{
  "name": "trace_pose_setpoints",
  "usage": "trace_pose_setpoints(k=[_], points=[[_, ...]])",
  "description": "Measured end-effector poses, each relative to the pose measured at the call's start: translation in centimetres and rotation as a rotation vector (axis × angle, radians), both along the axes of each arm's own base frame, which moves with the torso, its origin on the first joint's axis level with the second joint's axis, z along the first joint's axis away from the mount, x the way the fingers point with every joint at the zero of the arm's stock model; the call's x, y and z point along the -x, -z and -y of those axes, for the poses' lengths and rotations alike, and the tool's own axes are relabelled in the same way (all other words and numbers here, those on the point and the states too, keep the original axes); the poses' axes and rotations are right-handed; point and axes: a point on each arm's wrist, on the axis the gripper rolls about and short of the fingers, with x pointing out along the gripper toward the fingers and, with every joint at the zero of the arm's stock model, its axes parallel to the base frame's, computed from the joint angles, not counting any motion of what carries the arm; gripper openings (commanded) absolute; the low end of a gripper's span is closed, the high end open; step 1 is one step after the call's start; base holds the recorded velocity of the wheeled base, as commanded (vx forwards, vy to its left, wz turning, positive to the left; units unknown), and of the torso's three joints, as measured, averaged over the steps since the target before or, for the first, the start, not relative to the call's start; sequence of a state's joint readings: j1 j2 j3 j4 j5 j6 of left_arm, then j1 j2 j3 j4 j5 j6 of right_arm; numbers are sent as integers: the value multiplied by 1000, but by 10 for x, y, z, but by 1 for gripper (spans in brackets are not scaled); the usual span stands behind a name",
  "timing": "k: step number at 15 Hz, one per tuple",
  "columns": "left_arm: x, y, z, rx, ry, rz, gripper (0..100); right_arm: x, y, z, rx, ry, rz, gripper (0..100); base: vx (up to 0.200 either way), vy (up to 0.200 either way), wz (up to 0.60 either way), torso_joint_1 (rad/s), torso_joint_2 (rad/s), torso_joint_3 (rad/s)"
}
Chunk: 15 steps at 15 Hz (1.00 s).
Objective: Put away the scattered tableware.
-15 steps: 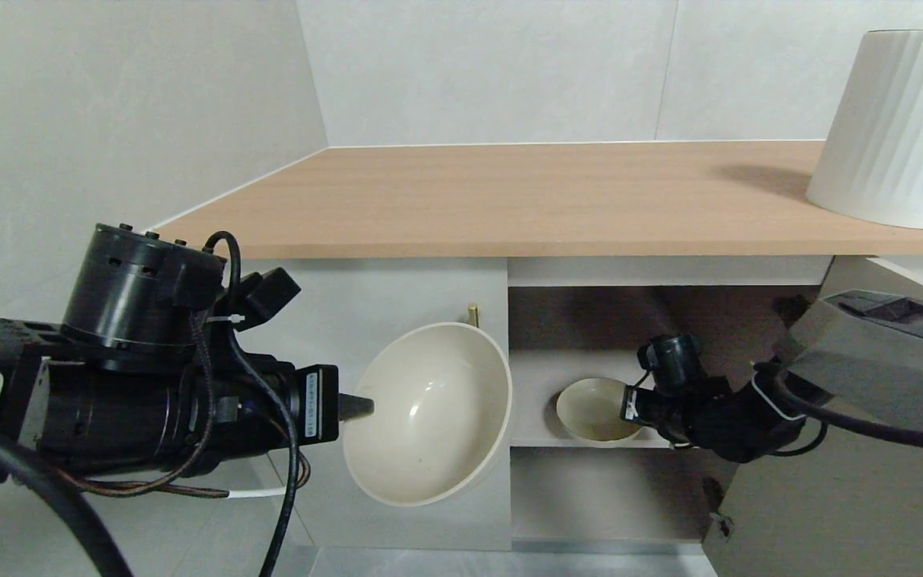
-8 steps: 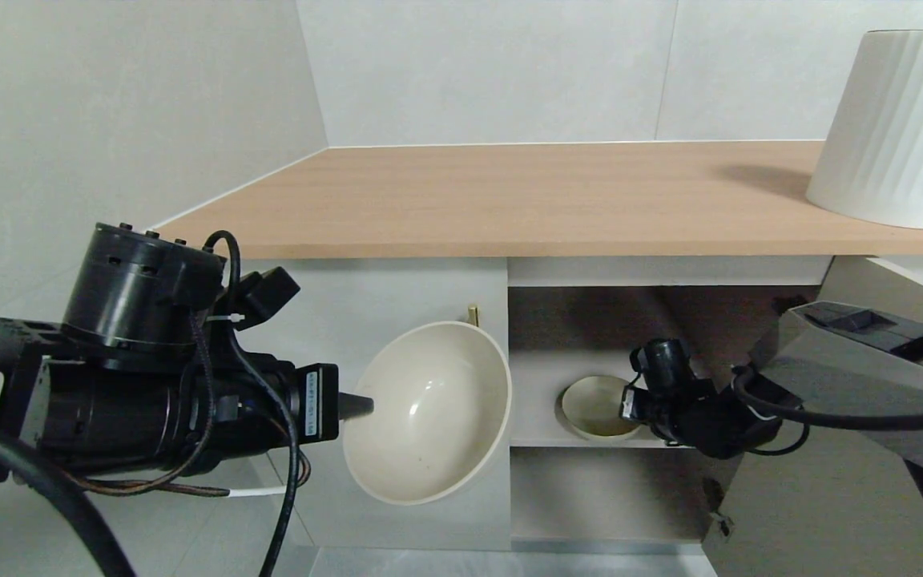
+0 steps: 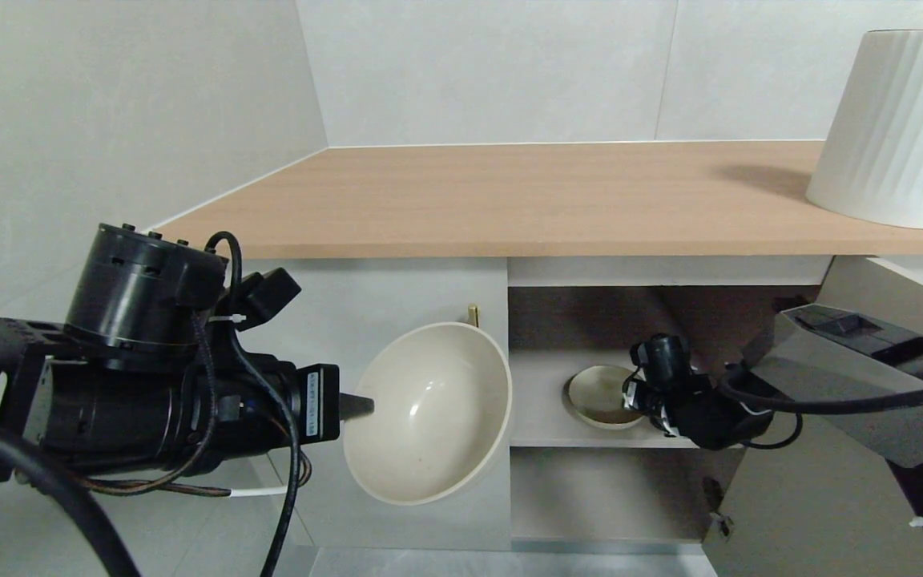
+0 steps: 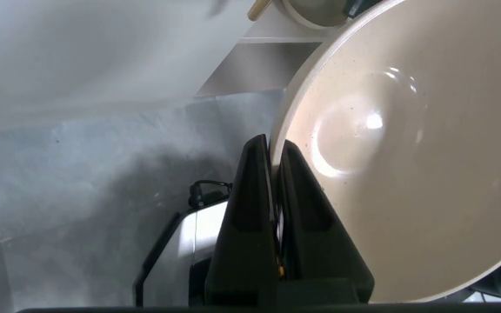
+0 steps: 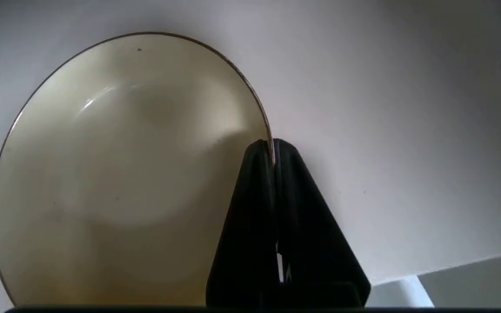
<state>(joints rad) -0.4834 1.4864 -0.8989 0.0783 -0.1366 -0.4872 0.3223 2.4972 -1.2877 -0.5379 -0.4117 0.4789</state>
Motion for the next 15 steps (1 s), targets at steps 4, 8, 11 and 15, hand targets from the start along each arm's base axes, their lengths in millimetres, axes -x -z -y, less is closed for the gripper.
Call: trace_pose_setpoints(k=[4, 8, 11, 15], points=[[-1, 1, 0, -2, 0, -3, 0, -1, 1, 0, 3, 1, 0, 100, 0, 0, 0, 0, 0, 0], [-1, 2, 1, -5, -2, -6, 0, -2, 1, 0, 3, 4, 3, 100, 0, 0, 0, 0, 0, 0], [-4, 8, 5, -24, -2, -22, 0, 2, -5, 3, 3, 8, 4, 100, 0, 0, 0, 0, 0, 0], [-13, 22, 18, -106, -30, -38, 0, 31, -41, 10, -28, -75, -56, 100, 0, 0, 0, 0, 0, 0]])
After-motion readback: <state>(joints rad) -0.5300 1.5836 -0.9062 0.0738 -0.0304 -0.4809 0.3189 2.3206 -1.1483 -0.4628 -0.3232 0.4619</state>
